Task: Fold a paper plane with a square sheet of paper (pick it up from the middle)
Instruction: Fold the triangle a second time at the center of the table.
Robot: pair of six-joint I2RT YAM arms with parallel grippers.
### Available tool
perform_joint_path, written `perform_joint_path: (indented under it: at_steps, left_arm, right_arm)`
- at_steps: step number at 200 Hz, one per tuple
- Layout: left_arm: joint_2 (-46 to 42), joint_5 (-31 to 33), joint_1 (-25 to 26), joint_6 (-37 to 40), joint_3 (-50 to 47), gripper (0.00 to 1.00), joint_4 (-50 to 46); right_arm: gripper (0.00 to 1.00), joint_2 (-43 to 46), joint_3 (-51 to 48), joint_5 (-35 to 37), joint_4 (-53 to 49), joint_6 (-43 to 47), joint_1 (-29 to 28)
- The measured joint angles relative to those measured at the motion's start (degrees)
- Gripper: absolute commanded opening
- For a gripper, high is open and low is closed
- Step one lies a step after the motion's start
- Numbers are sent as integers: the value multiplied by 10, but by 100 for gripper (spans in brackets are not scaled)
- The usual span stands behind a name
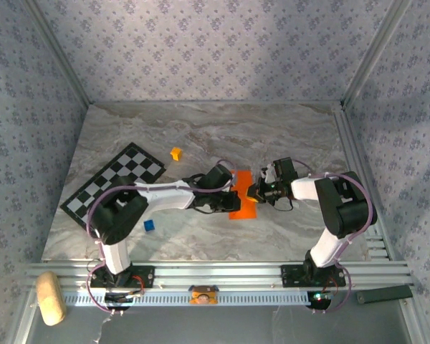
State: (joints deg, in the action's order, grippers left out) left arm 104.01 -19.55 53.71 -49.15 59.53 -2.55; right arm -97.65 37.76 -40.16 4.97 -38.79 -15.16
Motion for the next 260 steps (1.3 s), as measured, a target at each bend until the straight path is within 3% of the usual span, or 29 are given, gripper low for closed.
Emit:
perform_joint_path:
  at_steps: [98, 166, 199, 227, 260]
  left_arm:
    - [10, -2, 1, -18, -57, 9, 24]
    - [-27, -2, 1, -30, -100, 6, 25]
    - [-73, 3, 1, -34, -108, 6, -24]
    - [-103, 7, -5, -21, -70, 7, -50]
    - [-51, -2, -32, -4, 23, 6, -53]
  right_arm:
    - [0, 0, 0, 0, 0, -2, 0]
    - [0, 0, 0, 1, 0, -4, -1]
    - [0, 1, 0, 2, 0, -4, -2]
    - [0, 2, 0, 2, 0, -8, -2]
    - [0, 3, 0, 3, 0, -9, -3]
